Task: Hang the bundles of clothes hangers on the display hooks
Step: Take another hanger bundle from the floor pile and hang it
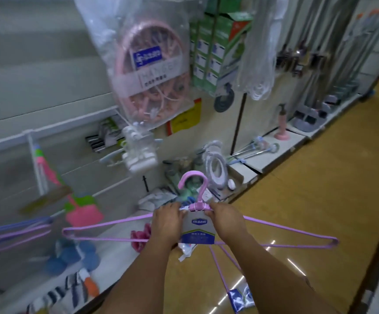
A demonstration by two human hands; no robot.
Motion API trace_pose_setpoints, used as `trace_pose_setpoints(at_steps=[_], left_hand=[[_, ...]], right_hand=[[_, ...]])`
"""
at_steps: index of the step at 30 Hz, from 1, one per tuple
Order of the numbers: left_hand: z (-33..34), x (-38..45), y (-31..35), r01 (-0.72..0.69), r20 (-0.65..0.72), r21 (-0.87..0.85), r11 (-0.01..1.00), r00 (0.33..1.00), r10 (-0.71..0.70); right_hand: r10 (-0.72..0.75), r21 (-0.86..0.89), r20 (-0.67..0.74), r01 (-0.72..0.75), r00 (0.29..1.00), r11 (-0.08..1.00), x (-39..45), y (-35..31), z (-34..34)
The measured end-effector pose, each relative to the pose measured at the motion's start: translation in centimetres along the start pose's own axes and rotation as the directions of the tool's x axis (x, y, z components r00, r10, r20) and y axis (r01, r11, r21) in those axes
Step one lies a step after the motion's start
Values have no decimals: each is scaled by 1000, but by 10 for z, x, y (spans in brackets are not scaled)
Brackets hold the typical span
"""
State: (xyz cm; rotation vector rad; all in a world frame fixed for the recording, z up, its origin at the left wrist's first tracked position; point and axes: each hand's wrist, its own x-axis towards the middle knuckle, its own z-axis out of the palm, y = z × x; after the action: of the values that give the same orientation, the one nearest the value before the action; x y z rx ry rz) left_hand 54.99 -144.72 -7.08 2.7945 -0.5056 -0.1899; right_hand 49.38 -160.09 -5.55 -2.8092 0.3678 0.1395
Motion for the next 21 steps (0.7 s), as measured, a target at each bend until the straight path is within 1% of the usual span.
trace_pose_setpoints(at_steps=[3, 8, 12, 14, 17, 21], left_hand=[[-13, -25, -32, 86, -32, -41, 995, 996, -87], [-37, -70, -93, 224, -91, -33, 974, 970, -226], [-55, -119, -153, 374, -81, -68, 925, 922, -379], [-65, -146, -184, 429, -80, -87, 899, 897, -436], [-84, -191, -230, 503, -81, -100, 859, 856, -511], [-103, -247, -288, 580, -103, -138, 803, 798, -594]], right_hand=[[-95, -42, 24, 96, 995, 994, -5, -36, 6], [-213, -56, 98, 219, 972, 974, -17, -108, 19], [-294, -72, 129, 305, 947, 950, -41, -179, 42], [-325, -36, 135, 332, 936, 943, -58, -215, 53], [-388, -25, 136, 394, 912, 919, -86, -272, 71], [-451, -3, 181, 459, 874, 888, -122, -346, 93]])
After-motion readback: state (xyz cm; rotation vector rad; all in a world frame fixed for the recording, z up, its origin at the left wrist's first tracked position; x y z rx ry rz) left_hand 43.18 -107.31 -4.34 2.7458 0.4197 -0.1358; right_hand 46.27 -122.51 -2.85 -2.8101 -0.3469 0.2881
